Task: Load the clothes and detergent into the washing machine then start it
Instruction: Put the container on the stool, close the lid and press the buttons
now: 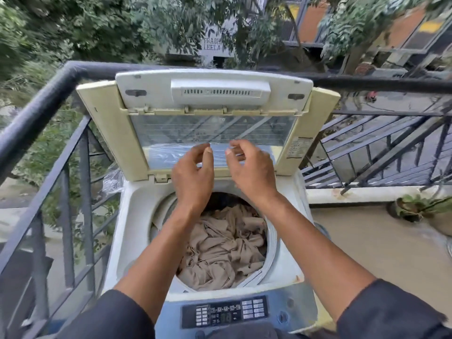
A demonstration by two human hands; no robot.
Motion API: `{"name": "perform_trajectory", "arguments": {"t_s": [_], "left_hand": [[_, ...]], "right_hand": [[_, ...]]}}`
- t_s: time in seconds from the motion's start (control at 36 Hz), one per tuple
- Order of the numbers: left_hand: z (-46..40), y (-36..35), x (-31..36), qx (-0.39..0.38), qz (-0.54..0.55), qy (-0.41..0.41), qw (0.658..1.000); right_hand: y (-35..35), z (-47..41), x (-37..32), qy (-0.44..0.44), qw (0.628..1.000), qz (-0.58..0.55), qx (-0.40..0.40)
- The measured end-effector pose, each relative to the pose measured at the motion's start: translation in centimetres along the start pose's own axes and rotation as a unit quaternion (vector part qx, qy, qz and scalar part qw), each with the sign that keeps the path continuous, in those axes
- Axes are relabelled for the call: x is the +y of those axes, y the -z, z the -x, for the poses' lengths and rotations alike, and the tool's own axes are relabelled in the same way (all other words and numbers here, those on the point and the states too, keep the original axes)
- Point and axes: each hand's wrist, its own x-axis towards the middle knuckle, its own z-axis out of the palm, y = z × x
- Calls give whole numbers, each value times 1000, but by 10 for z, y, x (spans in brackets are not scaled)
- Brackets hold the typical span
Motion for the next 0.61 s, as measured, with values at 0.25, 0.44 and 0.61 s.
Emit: {"name": "perform_trajectory", "arguments": {"t_s": [0.25,0.44,0.61], "left_hand": [[-48,18,80,112,-83,-328,934],[-91,19,100,73,-221,-346,909],[-90,25,83,44,-267,-340,901]], "right_hand": [[44,-42,-55,211,957,104,168],[47,-84,-69,200,950,185,155],[37,-90,-60,177,953,202,141]]}}
